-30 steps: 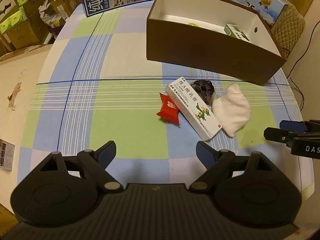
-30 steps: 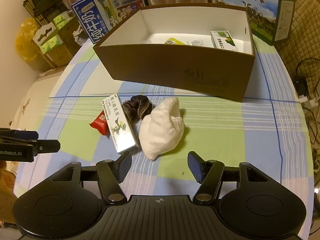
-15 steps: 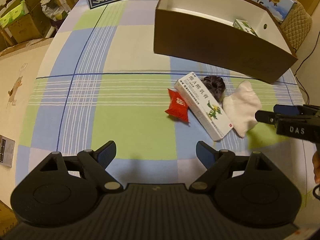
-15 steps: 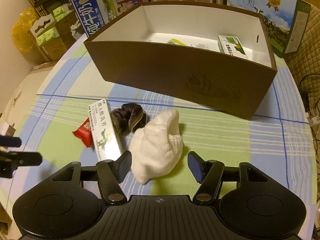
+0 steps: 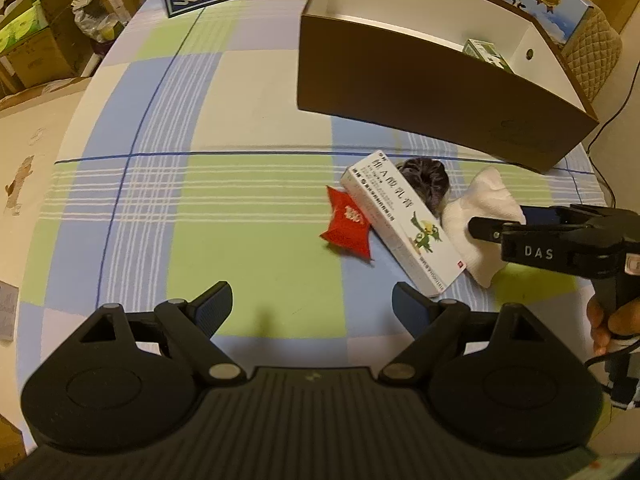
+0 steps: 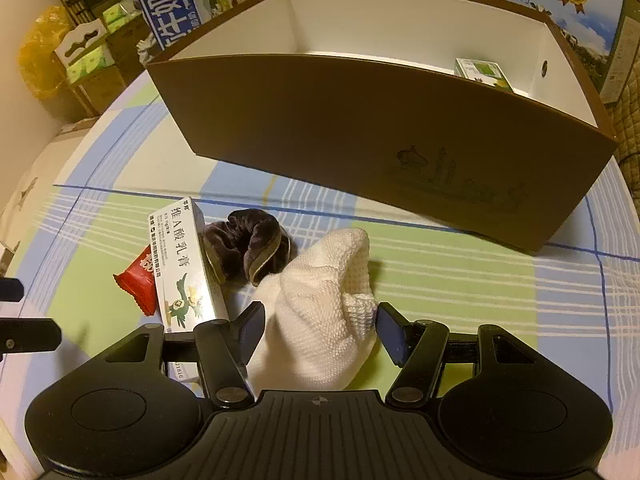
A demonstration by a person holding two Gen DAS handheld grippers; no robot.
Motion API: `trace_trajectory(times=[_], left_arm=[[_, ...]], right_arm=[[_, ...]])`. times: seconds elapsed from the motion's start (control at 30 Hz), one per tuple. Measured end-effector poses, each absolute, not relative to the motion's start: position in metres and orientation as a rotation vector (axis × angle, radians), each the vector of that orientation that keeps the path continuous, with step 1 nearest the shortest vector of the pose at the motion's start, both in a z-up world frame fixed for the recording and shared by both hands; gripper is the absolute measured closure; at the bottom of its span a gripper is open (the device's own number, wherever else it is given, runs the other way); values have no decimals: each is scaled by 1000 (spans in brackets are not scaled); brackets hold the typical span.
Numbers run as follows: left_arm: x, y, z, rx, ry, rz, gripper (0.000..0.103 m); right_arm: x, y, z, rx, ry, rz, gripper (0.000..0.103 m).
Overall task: Organize objects
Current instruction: 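Grasp the white cloth with the right tool while the left tool grasps the red packet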
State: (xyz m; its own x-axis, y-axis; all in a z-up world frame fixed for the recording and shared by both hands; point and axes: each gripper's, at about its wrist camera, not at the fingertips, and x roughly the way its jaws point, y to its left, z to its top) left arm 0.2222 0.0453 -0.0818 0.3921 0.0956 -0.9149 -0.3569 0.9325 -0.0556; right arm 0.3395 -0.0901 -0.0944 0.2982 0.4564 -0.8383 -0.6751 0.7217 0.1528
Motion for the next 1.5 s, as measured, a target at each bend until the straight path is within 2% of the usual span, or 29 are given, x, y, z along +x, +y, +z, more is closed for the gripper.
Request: trace_trajectory(times=[0.03, 0.13, 0.2, 0.53, 0.73, 0.8, 0.97, 1.23, 1.5], left_arm=[[224, 44, -83, -256, 1132, 286, 18], [229, 41, -86, -231, 1116, 267, 19], [233, 41, -89, -218, 1108, 250, 19], [265, 37, -122, -93, 1116, 180, 25], [286, 41, -145, -52, 1160, 133, 36], [290, 41, -150, -39, 1168, 120, 43], [299, 44, -157, -30, 1168, 104, 47], [296, 48, -155, -54, 1142, 76, 75], [274, 55, -152, -105, 1149, 121, 76]], right_arm=[[339, -91, -95, -254, 1014, 761, 62], [340, -99, -94, -230, 1021, 767, 71], [341, -106, -92, -212, 1026, 753, 73], [358, -171, -85, -101, 1053, 566, 73], [360, -203, -80, -22, 1072, 503, 73], [359, -207, -79, -16, 1073, 501, 73], [362, -204, -78, -26, 1074, 500, 73], [363, -198, -83, -37, 1084, 494, 73], [360, -195, -84, -81, 1072, 515, 73]])
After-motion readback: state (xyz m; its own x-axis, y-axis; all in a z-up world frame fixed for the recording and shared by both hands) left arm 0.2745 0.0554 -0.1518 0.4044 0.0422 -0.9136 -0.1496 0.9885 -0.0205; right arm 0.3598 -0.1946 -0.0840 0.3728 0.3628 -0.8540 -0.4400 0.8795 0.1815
